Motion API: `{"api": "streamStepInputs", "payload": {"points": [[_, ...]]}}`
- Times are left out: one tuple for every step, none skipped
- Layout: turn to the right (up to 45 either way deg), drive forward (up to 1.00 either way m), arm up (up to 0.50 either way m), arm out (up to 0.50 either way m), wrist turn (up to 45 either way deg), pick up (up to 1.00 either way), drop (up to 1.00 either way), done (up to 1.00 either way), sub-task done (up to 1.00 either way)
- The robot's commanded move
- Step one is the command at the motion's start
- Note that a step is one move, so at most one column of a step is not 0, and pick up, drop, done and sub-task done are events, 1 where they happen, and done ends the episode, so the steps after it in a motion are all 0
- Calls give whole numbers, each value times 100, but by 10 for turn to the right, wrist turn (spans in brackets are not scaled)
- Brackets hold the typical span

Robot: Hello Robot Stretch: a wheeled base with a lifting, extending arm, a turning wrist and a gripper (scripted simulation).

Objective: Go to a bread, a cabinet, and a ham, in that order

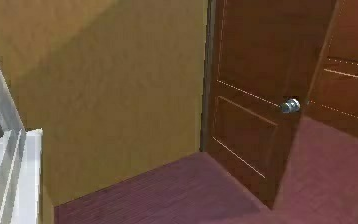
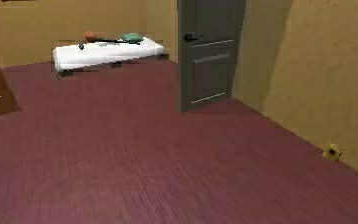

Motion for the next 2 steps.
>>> {"api": "streamStepInputs", "payload": {"points": [[450, 0, 0, 0, 0, 0, 0, 0, 0], [90, 0, 0, 0, 0, 0, 0, 0, 0]]}}
